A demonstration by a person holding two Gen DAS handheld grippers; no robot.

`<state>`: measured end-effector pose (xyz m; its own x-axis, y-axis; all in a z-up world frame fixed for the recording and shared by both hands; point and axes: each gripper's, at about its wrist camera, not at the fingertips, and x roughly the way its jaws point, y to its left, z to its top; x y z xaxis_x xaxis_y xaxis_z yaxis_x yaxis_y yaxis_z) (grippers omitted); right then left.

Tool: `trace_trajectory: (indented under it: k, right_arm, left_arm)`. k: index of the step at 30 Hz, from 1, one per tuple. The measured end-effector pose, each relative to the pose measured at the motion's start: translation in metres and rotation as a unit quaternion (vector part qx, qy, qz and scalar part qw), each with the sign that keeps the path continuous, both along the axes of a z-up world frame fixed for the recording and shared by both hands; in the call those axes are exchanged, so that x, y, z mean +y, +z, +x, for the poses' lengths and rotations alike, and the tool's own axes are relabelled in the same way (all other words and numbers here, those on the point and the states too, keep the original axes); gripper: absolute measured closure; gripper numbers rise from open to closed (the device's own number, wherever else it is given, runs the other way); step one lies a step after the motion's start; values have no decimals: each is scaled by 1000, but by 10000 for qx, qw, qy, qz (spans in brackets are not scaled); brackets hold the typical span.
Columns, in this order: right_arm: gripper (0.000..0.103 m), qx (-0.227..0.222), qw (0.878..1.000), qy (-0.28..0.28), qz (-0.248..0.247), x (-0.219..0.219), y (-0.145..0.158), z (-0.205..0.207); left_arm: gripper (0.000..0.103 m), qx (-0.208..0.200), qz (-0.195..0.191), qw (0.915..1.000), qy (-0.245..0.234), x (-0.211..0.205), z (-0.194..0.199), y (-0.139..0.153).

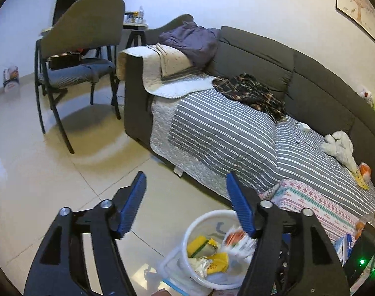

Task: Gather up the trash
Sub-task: 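Open both tools over the bin to drop the foil and bag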

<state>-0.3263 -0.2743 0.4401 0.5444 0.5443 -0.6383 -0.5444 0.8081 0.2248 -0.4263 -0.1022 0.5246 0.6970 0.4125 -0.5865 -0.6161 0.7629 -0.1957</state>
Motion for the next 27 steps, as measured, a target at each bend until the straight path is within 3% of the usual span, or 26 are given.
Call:
trace_trajectory:
  k: [1,3,7,12,27]
  right_arm:
    - [37,-20,9999,-107,30,-3,1,0]
    - [34,-62,9996,-266,57,-11,4,1]
    - [19,-164,9983,-563,-34,-23,11,5]
    - [15,-260,9959,-864,-79,-42,21,12]
    - [15,-470,9870,-1496,-345,-105,37,20]
  left_arm:
    - [31,19,50,10000,50,-1,-1,0]
    - [26,71,124,9999,94,-3,-1,-1]
    - [16,242,232,9994,93,-13,3,-7]
    - [8,343,408,9986,55,-33,7,-7]
    - [7,568,628,9959,-309,-91,26,-14]
